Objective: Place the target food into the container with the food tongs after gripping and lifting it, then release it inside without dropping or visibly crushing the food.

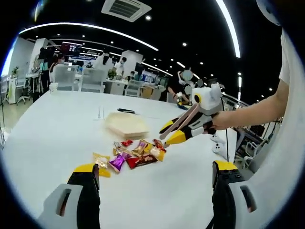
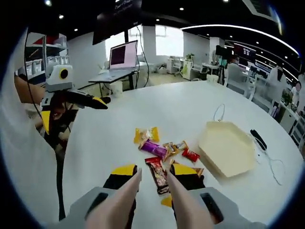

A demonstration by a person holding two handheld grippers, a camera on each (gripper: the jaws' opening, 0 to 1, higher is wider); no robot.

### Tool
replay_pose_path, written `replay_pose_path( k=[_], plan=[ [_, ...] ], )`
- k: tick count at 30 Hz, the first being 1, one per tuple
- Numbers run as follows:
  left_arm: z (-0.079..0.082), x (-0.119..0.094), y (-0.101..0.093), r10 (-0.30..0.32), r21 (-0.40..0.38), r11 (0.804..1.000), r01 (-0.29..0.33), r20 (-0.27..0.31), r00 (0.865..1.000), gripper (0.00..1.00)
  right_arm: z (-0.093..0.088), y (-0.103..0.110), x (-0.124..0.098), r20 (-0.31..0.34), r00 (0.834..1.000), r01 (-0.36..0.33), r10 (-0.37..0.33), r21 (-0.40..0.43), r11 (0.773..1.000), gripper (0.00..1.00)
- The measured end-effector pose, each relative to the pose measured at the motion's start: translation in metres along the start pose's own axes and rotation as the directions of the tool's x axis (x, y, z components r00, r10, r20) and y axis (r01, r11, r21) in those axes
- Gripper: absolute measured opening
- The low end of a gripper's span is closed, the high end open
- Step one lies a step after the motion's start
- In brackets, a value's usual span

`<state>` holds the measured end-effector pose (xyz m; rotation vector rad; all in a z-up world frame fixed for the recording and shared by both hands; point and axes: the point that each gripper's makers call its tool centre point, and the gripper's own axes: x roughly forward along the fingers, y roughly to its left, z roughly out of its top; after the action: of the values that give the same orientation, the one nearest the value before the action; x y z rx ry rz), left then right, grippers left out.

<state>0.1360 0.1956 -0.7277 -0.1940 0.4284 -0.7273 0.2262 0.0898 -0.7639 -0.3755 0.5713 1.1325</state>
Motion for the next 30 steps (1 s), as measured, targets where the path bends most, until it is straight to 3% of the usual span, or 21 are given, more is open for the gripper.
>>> replay_pose_path(
  k=[11,22,30],
  plan=[
    [0.000,-0.002,0.005,0.015,-0.010,1.000,-0.015,-0.001,1.000,0.99,-0.005,-0.006,0.010,-0.033,0.999,-0.033,0.033,-0.007,0.999,0.28],
    [-0.002,0.002,0.008,0.023,-0.023,0.999,-0.023,-0.010,1.000,0.99,-0.029,-0.002,0.028,-0.119,0.991,-0.065,0.054,-0.087,0.994,0.28],
    [-0.007,0.003,0.011,0.021,-0.025,0.999,-0.022,-0.036,0.999,0.99,-0.033,-0.007,0.042,-0.125,0.990,-0.069,0.062,-0.055,0.996,0.28]
  ],
)
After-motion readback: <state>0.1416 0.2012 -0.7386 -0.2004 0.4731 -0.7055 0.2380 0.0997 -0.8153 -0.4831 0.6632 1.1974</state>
